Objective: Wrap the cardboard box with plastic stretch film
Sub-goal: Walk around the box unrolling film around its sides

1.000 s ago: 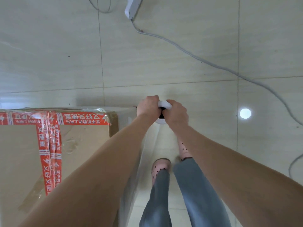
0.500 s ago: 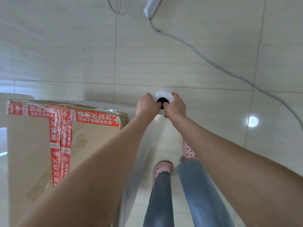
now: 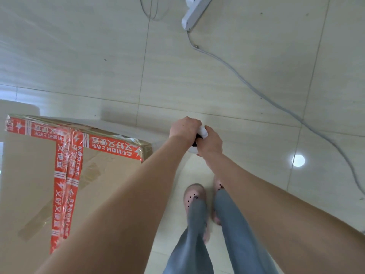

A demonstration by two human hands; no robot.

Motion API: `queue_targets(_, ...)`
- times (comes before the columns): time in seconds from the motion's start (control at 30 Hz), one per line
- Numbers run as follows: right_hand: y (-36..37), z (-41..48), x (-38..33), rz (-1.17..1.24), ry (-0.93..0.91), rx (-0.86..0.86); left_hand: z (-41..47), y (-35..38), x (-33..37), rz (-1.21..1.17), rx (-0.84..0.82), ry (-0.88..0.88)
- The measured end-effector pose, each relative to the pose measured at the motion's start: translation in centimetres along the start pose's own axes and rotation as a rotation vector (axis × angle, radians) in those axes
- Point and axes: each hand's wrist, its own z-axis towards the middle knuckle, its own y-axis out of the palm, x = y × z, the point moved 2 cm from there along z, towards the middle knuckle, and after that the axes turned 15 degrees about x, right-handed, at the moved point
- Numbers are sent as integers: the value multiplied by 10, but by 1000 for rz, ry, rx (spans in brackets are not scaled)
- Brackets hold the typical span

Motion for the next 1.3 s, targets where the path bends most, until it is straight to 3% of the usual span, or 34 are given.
queue_targets(0.33, -2, 16, -36, -137, -158, 110, 24, -18, -25, -141, 122, -152)
queue_targets(0.57, 14, 29, -85, -102, -158, 131, 35, -33, -74, -523, 242, -560)
queue_targets(0.73, 34, 31, -101, 41, -24, -24, 37, -39, -99, -738, 223, -812)
queue_targets(0.83, 44, 30, -107, 105, 7, -29, 41, -43, -104, -679, 180, -731)
queue_targets(1.07, 58, 38, -116, 114, 31, -22, 63, -61, -113, -484, 248, -347)
queue_targets(1.3, 65, 39, -130, 28, -42, 66, 72, -67, -125, -422, 212, -367)
